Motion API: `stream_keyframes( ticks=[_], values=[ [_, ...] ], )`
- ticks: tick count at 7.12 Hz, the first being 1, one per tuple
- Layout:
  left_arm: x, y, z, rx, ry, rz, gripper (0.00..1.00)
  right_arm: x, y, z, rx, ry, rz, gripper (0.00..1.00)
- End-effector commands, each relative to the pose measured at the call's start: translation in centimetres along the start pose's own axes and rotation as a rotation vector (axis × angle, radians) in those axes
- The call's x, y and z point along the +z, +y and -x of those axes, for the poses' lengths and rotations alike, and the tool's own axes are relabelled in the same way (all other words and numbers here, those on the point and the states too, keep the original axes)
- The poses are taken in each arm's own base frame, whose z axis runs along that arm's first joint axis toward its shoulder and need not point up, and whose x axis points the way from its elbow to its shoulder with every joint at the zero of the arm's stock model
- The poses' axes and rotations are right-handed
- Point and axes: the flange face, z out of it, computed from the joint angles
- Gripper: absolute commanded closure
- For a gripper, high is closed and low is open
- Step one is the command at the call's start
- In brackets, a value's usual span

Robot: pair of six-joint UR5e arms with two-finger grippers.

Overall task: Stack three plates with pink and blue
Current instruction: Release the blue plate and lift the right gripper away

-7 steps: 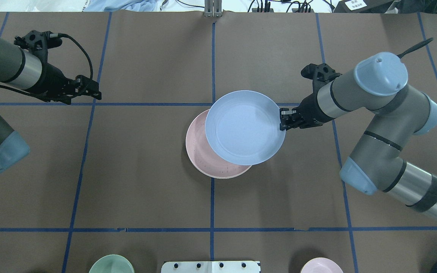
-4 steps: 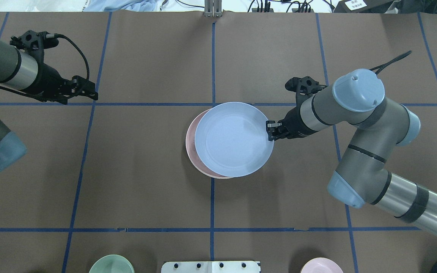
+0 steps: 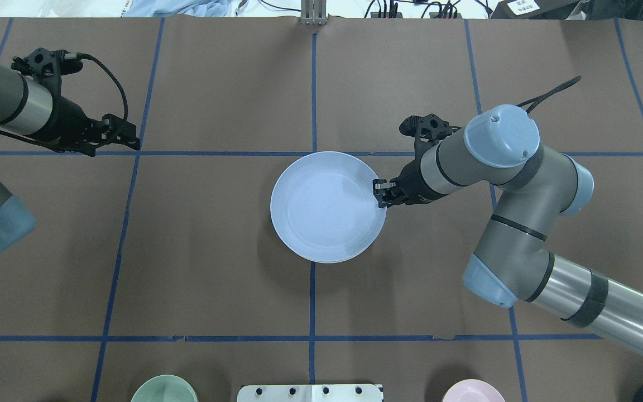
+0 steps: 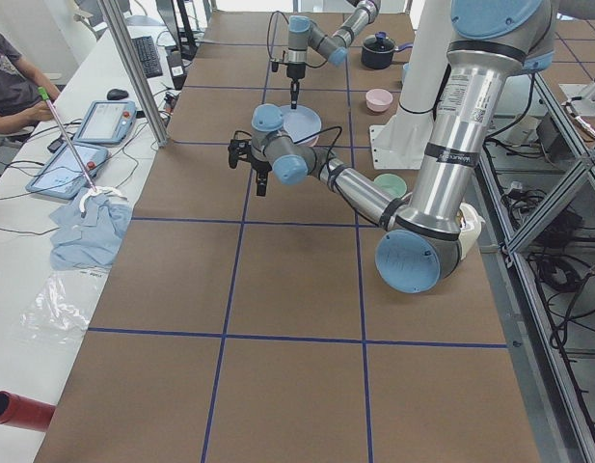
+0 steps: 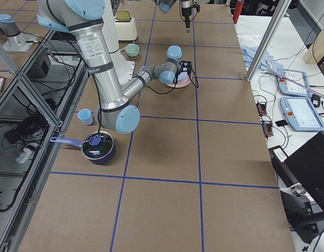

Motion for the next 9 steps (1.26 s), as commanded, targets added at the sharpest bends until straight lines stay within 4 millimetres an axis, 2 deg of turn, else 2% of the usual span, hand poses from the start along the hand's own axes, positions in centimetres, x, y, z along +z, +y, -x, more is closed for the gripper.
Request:
stream_keyframes(
  ticks=[1, 2, 3, 4, 5, 6, 7, 8, 9],
  values=[
    [0.1, 0.0, 0.2, -0.002, -0.004, 0.001, 0.00, 0.5, -0.5, 0.0, 0.002, 0.011, -0.016, 1.00],
    [0.2, 0.0, 0.4, -0.005, -0.006, 0.002, 0.00, 0.4, -0.7, 0.0, 0.003, 0.013, -0.023, 1.00],
    [0.3, 0.0, 0.5, -0.005, -0.009, 0.003, 0.00, 0.2, -1.0, -0.3, 0.009, 0.016, -0.029, 0.47],
    [0.2, 0.0, 0.4, -0.004, -0.006, 0.002, 0.00, 0.0, -1.4, -0.4, 0.010, 0.020, -0.050, 0.00],
    [0.1, 0.0, 0.4, -0.003, -0.006, 0.001, 0.00, -1.1, -2.8, -1.2, 0.031, 0.035, -0.063, 0.00],
    [-0.1, -0.1, 1.2, 0.005, -0.013, -0.002, 0.00, -3.0, -4.4, -2.3, 0.060, 0.072, -0.060, 0.00],
    [-0.8, -0.6, 3.1, 0.043, -0.029, -0.011, 0.00, -6.0, -6.3, -4.1, 0.095, 0.104, -0.064, 0.00],
    [-2.1, -0.9, 6.4, 0.090, -0.064, -0.021, 0.00, -9.0, -7.8, -6.4, 0.073, 0.157, -0.051, 0.00],
    [-4.3, -1.7, 10.0, 0.144, -0.113, -0.035, 0.00, -11.3, -8.0, -9.0, -0.046, 0.253, -0.009, 0.00]
  ],
)
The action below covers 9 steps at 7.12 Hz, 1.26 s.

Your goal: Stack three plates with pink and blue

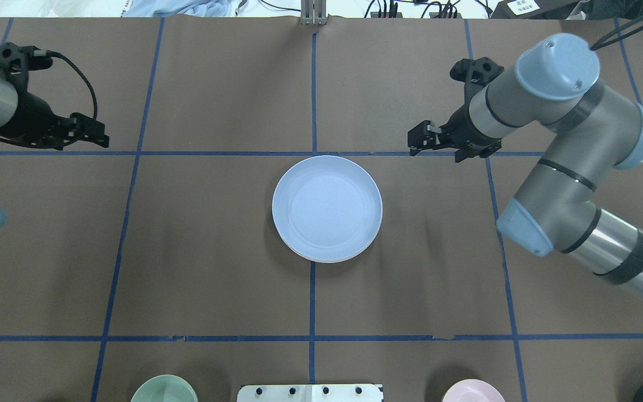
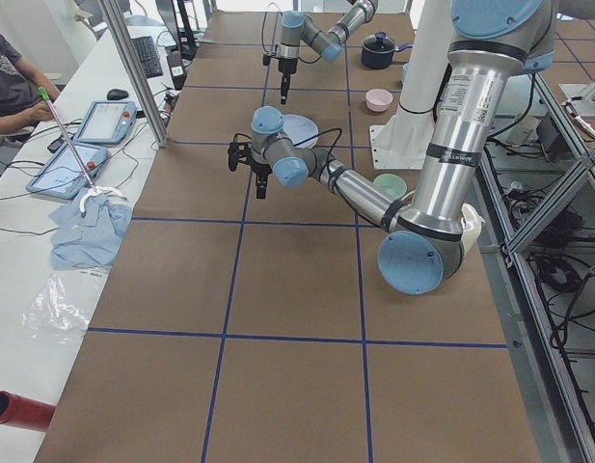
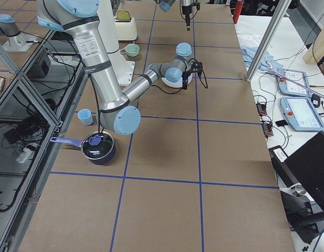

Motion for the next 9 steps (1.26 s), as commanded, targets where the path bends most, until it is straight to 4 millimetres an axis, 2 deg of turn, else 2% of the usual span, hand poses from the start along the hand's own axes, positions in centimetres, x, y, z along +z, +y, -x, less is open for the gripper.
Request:
stream_keyframes(
  ticks=[1, 4, 5, 6, 7, 8, 9],
  values=[
    [-3.9, -0.9, 7.9, 0.120, -0.103, -0.017, 0.00, -4.4, -1.5, -7.7, -0.183, 0.171, 0.063, 0.00],
    [-10.5, -1.1, 21.3, 0.300, -0.240, -0.029, 0.00, -10.4, -2.7, -26.2, -0.349, 0.234, 0.113, 0.00],
    [-12.7, -1.2, 25.1, 0.348, -0.282, -0.003, 0.00, -12.2, -1.9, -32.1, -0.371, 0.232, 0.134, 0.00],
    [-15.2, -0.3, 30.3, 0.366, -0.316, 0.003, 0.00, -14.1, -1.2, -37.0, -0.371, 0.238, 0.132, 0.00],
    [-16.0, 0.1, 33.1, 0.375, -0.331, 0.009, 0.00, -15.2, -0.7, -40.9, -0.359, 0.186, 0.140, 0.00],
    [-16.0, 1.3, 36.1, 0.354, -0.328, 0.031, 0.00, -15.7, -0.3, -44.0, -0.346, 0.147, 0.144, 0.00],
    [-14.9, 1.8, 36.2, 0.265, -0.202, 0.038, 0.00, -15.4, 0.1, -45.1, -0.336, 0.157, 0.149, 0.00]
  ],
)
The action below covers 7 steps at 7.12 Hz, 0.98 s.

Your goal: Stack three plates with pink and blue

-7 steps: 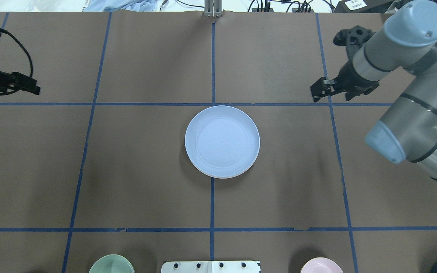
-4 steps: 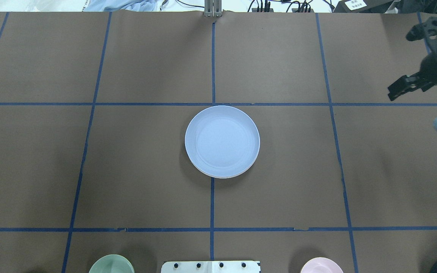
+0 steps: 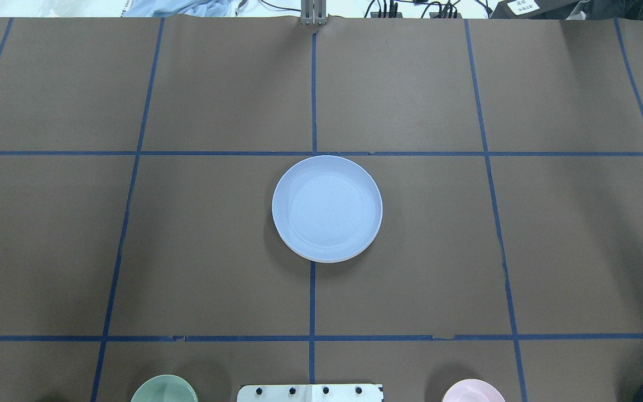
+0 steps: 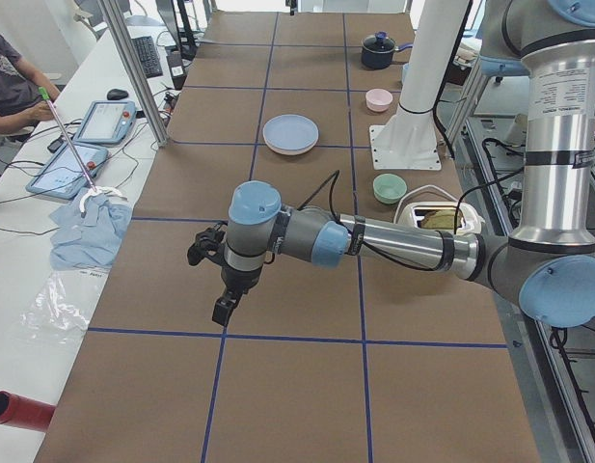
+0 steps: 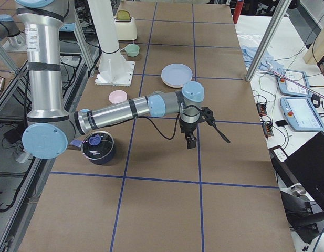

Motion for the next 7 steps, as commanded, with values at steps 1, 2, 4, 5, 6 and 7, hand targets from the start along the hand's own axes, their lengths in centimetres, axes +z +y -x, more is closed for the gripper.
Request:
stream_keyframes(
  ticks=[1, 2, 4, 5, 6, 7],
  values=[
    [1.6, 0.7, 1.3, -0.155, 0.119, 0.008, 0.00, 0.6, 1.5, -2.4, 0.018, -0.019, 0.004, 0.00],
    [2.1, 1.9, 1.6, -0.159, 0.109, 0.003, 0.00, 0.1, 2.4, -3.4, 0.041, -0.012, -0.005, 0.00],
    [4.5, 5.3, 2.7, -0.207, 0.111, 0.058, 0.00, 0.9, 6.3, -5.7, 0.112, -0.017, 0.006, 0.00],
    [4.4, 4.9, 3.1, -0.212, 0.077, 0.065, 0.00, 1.4, 6.9, -6.3, 0.138, -0.011, 0.021, 0.00],
    [4.1, 4.5, 3.5, -0.215, 0.029, 0.079, 0.00, 2.7, 7.6, -8.1, 0.186, -0.018, 0.048, 0.00],
    [4.1, 4.2, 3.4, -0.244, 0.032, 0.124, 0.00, 2.7, 7.7, -8.5, 0.252, -0.018, 0.048, 0.00]
  ],
)
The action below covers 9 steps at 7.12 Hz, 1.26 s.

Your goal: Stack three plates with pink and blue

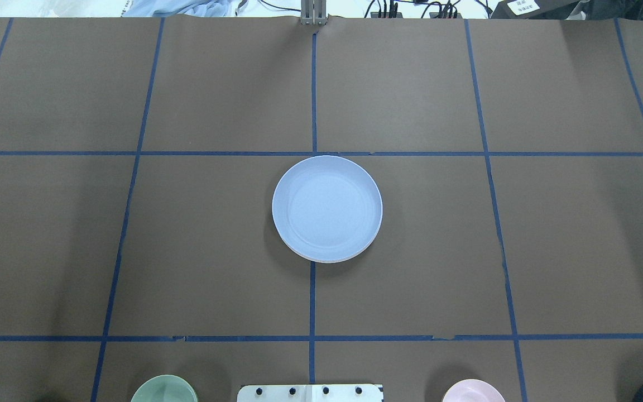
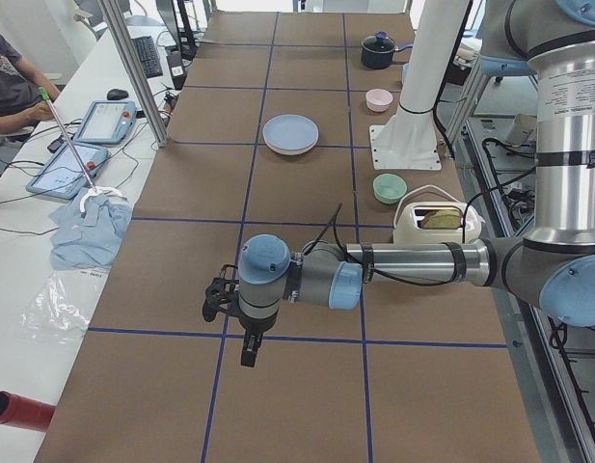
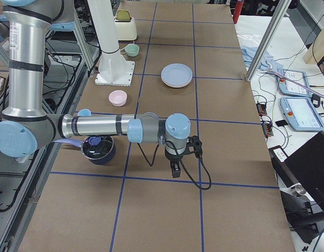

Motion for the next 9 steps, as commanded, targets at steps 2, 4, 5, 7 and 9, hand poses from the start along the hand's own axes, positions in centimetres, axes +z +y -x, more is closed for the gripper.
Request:
stream_keyframes(
  ticks=[2, 4, 5, 7, 9],
  values=[
    [-0.5, -0.7, -0.4, -0.067, -0.011, 0.092, 0.00, 0.1, -0.2, -0.8, 0.127, -0.002, 0.000, 0.00],
    [0.2, -0.2, 0.2, -0.082, -0.004, 0.113, 0.00, -0.1, -0.3, -0.6, 0.125, -0.008, -0.004, 0.00],
    [1.0, 0.1, 0.5, -0.092, 0.014, 0.126, 0.00, 0.0, -0.2, -0.6, 0.125, -0.007, -0.003, 0.00],
    [2.3, 0.4, 0.8, -0.092, 0.025, 0.146, 0.00, -0.1, -0.2, -0.7, 0.125, -0.003, -0.005, 0.00],
    [2.9, 0.1, 0.0, -0.075, 0.027, 0.158, 0.00, -0.7, 0.5, -1.4, 0.145, -0.011, -0.021, 0.00]
  ],
)
